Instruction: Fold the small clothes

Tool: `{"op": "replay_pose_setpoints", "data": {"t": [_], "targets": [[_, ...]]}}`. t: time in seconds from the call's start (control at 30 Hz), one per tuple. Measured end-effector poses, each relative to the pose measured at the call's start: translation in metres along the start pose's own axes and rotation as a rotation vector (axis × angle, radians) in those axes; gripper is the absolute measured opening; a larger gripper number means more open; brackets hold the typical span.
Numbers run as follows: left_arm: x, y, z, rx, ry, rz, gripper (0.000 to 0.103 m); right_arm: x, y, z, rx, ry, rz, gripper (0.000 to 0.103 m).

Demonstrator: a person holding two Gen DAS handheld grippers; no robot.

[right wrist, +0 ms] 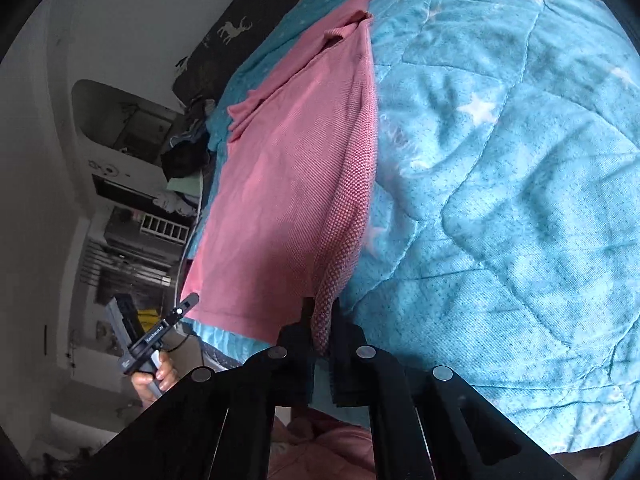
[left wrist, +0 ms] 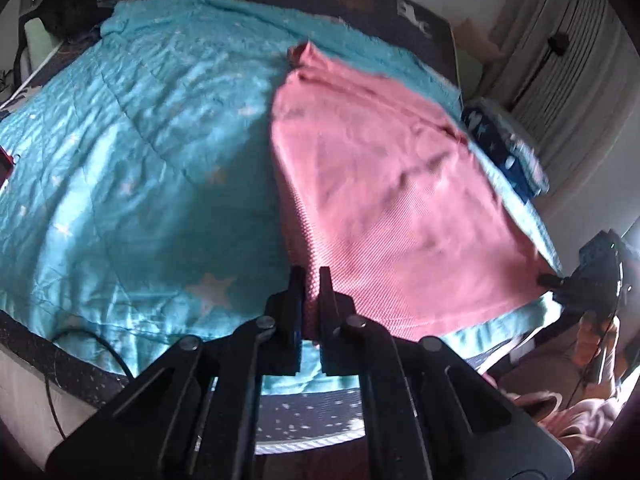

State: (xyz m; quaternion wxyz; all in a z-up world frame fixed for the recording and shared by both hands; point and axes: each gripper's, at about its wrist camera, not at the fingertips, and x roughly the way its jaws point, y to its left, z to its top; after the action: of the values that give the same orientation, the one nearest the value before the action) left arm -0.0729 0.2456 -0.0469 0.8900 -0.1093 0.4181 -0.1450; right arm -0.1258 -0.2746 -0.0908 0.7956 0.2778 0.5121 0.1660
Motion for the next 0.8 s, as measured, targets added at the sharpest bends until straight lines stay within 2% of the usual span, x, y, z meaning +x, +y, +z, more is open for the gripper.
{"op": "replay_pose_setpoints", "data": {"t": [0.13, 0.27, 0.4, 0.57, 0.7, 0.8], "targets": [[-0.029, -0.011, 0.021, -0.008, -0.080, -0.055, 0.007, -0.029, 0.004, 0.014, 0.027, -0.068, 0.079, 0.004], [-0.040, -0.018, 0.045, -0.010, -0.131, -0.090, 0.007, -0.043, 0.012, 0.034, 0.027, -0.104, 0.157, 0.004], [-0.047, -0.019, 0.077, -0.015, -0.204, -0.063, 0.007, -0.045, 0.038, 0.058, -0.030, -0.128, 0.197, 0.004], [-0.056, -0.023, 0.117, -0.021, -0.282, -0.082, 0.004, -0.048, 0.076, 0.089, -0.126, -0.148, 0.239, 0.004], [-0.044, -0.035, 0.157, 0.000, -0.296, -0.061, 0.004, -0.048, 0.098, 0.119, -0.187, -0.174, 0.246, 0.004], [-0.022, -0.036, 0.156, 0.024, -0.218, -0.034, 0.004, -0.041, 0.100, 0.131, -0.189, -0.163, 0.241, 0.005]]}}
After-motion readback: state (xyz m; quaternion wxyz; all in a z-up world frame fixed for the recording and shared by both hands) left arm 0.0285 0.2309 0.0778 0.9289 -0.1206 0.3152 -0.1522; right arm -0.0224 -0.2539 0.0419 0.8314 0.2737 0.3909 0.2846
